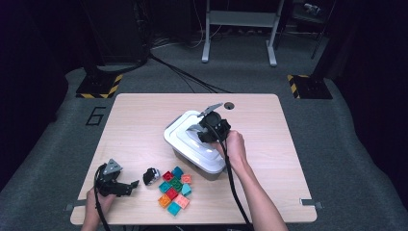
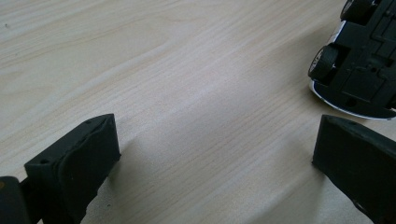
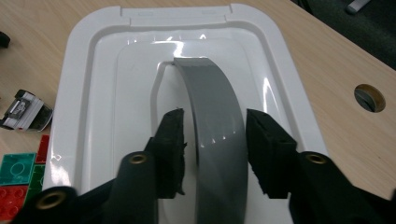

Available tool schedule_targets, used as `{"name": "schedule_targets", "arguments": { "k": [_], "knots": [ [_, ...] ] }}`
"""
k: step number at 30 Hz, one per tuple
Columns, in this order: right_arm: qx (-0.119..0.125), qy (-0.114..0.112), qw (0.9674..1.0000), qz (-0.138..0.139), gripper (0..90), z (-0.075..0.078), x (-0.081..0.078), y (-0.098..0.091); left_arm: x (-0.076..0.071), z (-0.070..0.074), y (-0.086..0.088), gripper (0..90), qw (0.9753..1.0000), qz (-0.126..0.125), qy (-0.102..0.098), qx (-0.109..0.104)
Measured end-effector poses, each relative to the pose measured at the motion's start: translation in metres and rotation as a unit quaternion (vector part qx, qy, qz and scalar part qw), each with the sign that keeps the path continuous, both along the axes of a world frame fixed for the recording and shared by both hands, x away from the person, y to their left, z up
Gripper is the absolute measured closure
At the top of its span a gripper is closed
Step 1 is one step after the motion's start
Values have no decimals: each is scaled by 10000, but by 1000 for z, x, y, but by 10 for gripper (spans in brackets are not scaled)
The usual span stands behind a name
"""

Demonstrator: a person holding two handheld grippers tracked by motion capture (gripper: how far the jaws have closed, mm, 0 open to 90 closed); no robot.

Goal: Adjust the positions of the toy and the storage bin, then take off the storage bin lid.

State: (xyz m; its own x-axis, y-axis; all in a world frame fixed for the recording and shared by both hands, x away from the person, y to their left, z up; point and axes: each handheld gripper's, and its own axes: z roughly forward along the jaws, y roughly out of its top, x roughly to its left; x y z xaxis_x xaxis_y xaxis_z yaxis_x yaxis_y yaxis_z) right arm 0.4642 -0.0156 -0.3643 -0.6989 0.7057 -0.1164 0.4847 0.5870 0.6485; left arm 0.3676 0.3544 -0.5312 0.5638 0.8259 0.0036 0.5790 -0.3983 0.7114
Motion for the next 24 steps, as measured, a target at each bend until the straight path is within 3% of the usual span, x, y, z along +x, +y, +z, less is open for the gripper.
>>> {"name": "schedule_targets", "arguments": {
  "k": [2, 17, 24],
  "knots": [
    [-133, -28, 9998, -170, 661, -1, -1, 5, 0, 0, 0, 4, 10000, 3, 2, 0],
    [-274, -71, 9994, -182, 679, 0, -4, 10, 0, 0, 0, 4, 10000, 7, 5, 1],
    [-172, -255, 9993, -196, 680, 12, -6, 6, 0, 0, 0, 4, 10000, 6, 9, -3]
  ]
}}
